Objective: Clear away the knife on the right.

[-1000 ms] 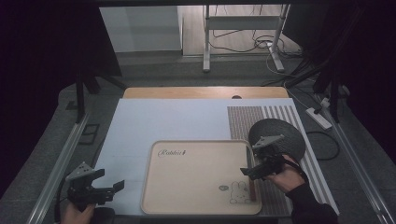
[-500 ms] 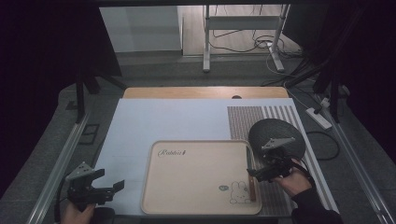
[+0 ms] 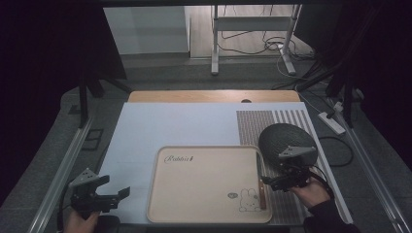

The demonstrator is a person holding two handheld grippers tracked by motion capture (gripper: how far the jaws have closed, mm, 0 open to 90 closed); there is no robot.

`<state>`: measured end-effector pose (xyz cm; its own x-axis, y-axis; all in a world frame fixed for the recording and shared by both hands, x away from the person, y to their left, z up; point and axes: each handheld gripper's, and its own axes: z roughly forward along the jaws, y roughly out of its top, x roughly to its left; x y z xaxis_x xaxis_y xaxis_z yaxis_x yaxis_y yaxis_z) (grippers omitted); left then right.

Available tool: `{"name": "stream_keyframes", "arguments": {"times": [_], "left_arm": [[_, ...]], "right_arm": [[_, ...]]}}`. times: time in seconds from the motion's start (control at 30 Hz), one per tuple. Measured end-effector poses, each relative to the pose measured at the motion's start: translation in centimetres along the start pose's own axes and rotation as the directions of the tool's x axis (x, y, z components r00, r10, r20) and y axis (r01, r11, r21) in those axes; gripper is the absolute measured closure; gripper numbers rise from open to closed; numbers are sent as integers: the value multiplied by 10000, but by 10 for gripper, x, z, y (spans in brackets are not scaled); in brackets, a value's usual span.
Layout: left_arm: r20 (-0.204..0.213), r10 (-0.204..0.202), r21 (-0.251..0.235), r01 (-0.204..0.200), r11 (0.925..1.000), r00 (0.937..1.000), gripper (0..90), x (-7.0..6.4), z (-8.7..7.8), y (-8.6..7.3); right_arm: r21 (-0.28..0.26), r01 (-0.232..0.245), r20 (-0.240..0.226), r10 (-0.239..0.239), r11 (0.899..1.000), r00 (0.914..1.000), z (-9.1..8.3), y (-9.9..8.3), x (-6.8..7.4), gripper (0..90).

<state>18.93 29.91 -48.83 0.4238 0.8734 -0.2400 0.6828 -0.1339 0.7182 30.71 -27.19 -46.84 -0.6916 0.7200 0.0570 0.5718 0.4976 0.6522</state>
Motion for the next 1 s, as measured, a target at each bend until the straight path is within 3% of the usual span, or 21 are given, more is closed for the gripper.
{"name": "stream_keyframes", "arguments": {"times": [1.0], "left_arm": [[8, -86, -4, 86, 10000, 10000, 23, 1, 0, 0]], "right_arm": [[-413, -621, 844, 654, 9972, 9943, -31, -31, -2, 0]]}}
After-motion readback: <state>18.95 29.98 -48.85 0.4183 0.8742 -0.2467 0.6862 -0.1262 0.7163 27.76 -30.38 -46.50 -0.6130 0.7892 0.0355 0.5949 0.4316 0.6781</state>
